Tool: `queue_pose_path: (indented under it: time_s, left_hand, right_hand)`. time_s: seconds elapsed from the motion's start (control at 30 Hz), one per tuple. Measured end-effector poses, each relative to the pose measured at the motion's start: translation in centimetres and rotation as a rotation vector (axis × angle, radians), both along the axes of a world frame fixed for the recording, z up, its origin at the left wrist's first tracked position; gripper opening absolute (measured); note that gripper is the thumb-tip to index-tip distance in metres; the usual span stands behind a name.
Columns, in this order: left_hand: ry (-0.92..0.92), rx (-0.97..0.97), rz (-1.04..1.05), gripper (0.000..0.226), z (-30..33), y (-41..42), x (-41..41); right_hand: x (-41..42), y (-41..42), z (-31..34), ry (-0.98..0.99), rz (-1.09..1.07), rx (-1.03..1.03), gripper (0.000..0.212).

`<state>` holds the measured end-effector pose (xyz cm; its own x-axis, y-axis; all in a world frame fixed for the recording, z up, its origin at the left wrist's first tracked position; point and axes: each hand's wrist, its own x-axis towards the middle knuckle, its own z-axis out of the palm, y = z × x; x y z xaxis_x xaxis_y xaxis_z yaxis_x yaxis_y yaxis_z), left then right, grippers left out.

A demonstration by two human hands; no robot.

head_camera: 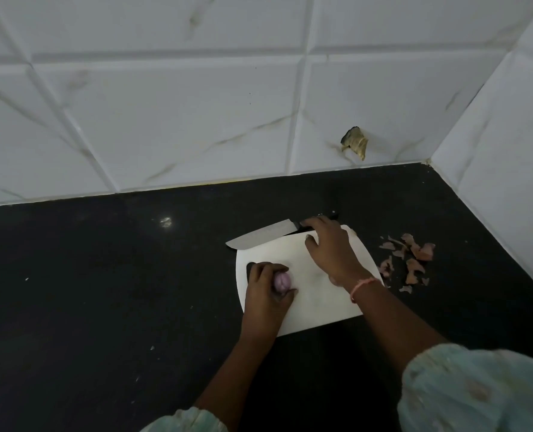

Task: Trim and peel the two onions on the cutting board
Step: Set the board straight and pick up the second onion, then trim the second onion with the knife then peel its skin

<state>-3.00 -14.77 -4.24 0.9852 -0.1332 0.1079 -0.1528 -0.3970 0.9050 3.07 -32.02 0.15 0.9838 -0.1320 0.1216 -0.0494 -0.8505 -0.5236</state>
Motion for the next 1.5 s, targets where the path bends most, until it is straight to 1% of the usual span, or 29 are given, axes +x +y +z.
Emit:
queue_pose_path:
  time_s: [0.1,0.2,0.3,0.37,0.5,0.63,0.67,0.8,0.87,0.93,1.03,1.07,1.1,1.13,1.2,1.27,1.33,1.37,1.43,1.5]
  left_hand:
    - [-0.008,0.012,-0.014,0.045,0.0,0.0,-0.1]
    - [-0.010,0.006,-0.029,0.047,0.0,0.2,-0.1]
    - [-0.029,0.013,-0.046,0.049,-0.1,0.2,-0.2]
    - [-0.027,0.017,-0.047,0.048,-0.2,0.2,-0.2]
    - [-0.019,0.023,-0.051,0.050,-0.3,0.2,-0.2]
    - [0.000,-0.013,-0.028,0.064,-0.4,0.1,-0.1]
    - [0.006,-0.025,-0.020,0.068,-0.4,0.1,-0.1]
    - [0.002,-0.073,0.004,0.085,0.3,0.3,-0.3]
    - [0.000,-0.120,0.034,0.090,0.7,0.3,-0.5]
    - [-0.014,-0.124,0.035,0.089,0.7,0.5,-0.5]
    - [-0.064,-0.037,0.033,0.081,1.2,0.5,-0.8]
    - [-0.101,-0.012,0.042,0.076,1.4,0.4,-0.8]
    - [-0.144,0.013,0.043,0.071,1.8,0.1,-0.9]
    - [-0.183,0.032,0.017,0.064,2.4,-0.5,-1.1]
    - [-0.230,0.053,-0.105,0.053,3.5,-2.4,-1.6]
    - [-0.239,0.104,-0.256,0.053,4.0,-4.6,-2.0]
    - [-0.210,0.171,-0.347,0.057,3.3,-6.5,-1.9]
    - [-0.189,0.202,-0.368,0.058,2.8,-7.4,-1.6]
    - [-0.153,0.244,-0.372,0.058,1.8,-8.3,-0.8]
    - [-0.111,0.224,-0.337,0.053,1.2,-8.8,-0.1]
  right_hand:
    - [2.8,-0.1,0.1,0.068,0.062,-0.114,0.038]
    - [4.9,-0.9,0.4,0.186,0.072,-0.247,0.043]
    - [6.1,-1.5,0.5,0.289,0.108,-0.391,0.042]
    - [6.2,-1.6,0.4,0.278,0.088,-0.431,0.041]
    - [5.7,-1.5,-0.1,0.191,0.044,-0.498,0.036]
    - [5.1,-1.9,-0.7,0.166,0.117,-0.583,0.039]
    - [5.0,-2.1,-0.8,0.151,0.136,-0.576,0.040]
    - [3.8,-3.5,0.3,0.027,0.159,-0.425,0.040]
    - [2.3,-4.3,1.4,0.003,0.068,-0.288,0.036]
    - [0.2,-4.7,2.5,0.009,-0.096,-0.017,0.028]
    - [-4.3,-5.2,4.5,0.013,-0.313,0.412,0.026]
    - [-5.8,-5.3,5.1,0.018,-0.357,0.512,0.023]
    - [-7.3,-5.4,5.4,0.028,-0.386,0.564,0.019]
    - [-8.9,-5.5,5.8,0.034,-0.421,0.600,0.017]
    - [-11.4,-5.8,5.4,0.024,-0.479,0.646,0.018]
    - [-13.2,-5.8,4.9,0.046,-0.526,0.653,0.022]
    - [-14.7,-5.5,4.3,0.116,-0.562,0.681,0.018]
    - [-15.4,-5.4,3.9,0.149,-0.566,0.685,0.017]
    - [-16.5,-4.7,3.2,0.175,-0.518,0.618,0.019]
    - [-17.3,-4.4,2.7,0.161,-0.480,0.541,0.021]
